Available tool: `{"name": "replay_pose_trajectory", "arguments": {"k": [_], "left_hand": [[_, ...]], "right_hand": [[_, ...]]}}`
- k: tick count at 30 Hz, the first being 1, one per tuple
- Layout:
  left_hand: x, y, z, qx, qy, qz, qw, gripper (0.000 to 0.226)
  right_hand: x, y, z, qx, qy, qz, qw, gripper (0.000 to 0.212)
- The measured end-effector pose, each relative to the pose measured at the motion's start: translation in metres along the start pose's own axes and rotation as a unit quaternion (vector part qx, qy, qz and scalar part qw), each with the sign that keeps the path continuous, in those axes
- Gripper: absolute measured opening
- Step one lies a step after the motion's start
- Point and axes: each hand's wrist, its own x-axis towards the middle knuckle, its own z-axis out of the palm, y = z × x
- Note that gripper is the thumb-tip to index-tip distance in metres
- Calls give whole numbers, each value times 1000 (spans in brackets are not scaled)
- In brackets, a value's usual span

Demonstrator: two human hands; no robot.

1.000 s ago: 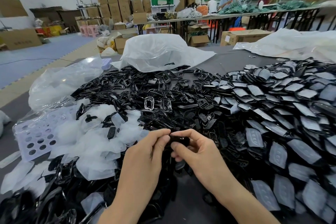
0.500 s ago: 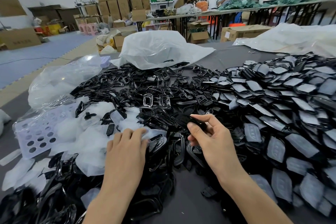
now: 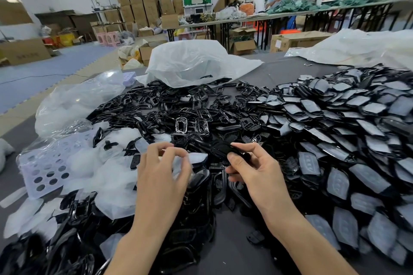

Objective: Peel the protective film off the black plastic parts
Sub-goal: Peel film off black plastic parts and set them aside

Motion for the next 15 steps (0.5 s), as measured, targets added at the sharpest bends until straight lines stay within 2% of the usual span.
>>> {"name": "replay_pose_trajectory", "arguments": {"k": [2, 4, 7, 11, 13, 15], "left_hand": [[0, 8, -4, -127, 8, -44, 991, 5], [-1, 18, -6, -236, -10, -102, 966, 8], [-7, 30, -4, -323, -49, -130, 936, 19], [-16, 36, 0, -319, -144, -88, 933, 31], [-17, 34, -1, -281, -188, -52, 940, 39], [-19, 32, -2, -209, -195, -1, 958, 32]], "right_hand": [[1, -2, 0, 57, -7, 24, 998, 16], [1, -4, 1, 116, -42, 47, 991, 12], [-2, -5, 5, 173, -91, 73, 978, 18], [-3, -8, 5, 199, -92, 89, 972, 18], [-2, -10, 3, 207, -98, 94, 969, 17], [-3, -12, 2, 235, -124, 115, 957, 15]]}}
